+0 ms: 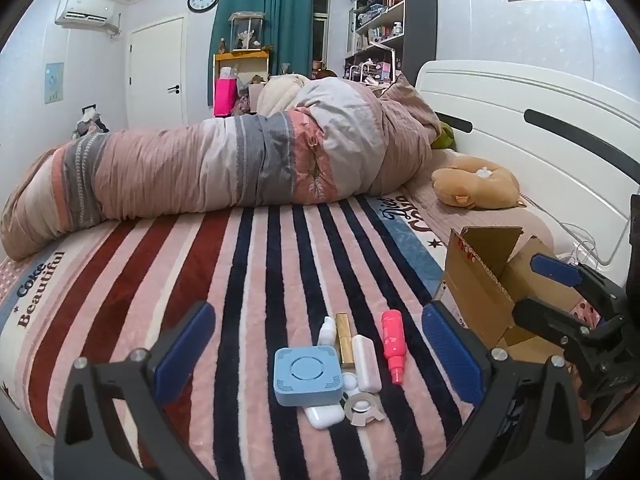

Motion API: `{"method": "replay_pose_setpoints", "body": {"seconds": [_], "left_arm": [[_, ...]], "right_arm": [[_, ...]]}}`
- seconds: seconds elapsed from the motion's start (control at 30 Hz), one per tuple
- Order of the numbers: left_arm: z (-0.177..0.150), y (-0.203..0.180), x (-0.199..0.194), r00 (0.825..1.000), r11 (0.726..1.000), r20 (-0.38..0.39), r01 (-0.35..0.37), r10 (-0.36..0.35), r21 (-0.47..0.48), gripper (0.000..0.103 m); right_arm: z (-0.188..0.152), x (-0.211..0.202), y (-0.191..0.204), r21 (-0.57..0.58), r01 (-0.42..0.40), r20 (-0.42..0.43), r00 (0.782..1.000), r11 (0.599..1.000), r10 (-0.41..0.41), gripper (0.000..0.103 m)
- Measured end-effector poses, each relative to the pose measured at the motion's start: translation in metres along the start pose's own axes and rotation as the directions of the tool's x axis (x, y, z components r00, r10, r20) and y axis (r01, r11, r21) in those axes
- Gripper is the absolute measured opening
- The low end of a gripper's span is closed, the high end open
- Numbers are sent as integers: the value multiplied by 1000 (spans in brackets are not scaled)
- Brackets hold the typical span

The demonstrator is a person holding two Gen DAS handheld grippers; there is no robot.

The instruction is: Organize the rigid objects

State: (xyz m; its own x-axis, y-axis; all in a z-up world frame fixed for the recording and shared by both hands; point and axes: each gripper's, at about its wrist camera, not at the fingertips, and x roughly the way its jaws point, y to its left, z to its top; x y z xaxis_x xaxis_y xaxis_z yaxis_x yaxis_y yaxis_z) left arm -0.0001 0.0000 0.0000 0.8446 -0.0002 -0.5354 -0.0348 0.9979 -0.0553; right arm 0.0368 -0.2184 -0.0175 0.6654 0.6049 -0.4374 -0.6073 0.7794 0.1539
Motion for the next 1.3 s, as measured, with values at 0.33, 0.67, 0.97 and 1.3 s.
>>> {"method": "replay_pose_setpoints", "body": {"seconds": [0.33,0.67,0.97,1.3], "left_arm": [[0,-4,-5,1000,1000,6,8,-8,-1,102],[-2,-6,-5,1000,1000,2,7,-7,11,102],[-4,-5,-6,1000,1000,-12,4,-4,18,102],[-7,-4,-5,1000,999,-27,-4,5,54,102]], "right_arm": [[-1,1,3,-3,-8,-1,1000,1000,8,103],[-2,-1,2,3,-5,2,1000,1000,5,103],[-3,-4,-1,12,-7,4,1000,1000,7,103],[-4,-7,-2,10,-5,8,1000,1000,5,103]]}}
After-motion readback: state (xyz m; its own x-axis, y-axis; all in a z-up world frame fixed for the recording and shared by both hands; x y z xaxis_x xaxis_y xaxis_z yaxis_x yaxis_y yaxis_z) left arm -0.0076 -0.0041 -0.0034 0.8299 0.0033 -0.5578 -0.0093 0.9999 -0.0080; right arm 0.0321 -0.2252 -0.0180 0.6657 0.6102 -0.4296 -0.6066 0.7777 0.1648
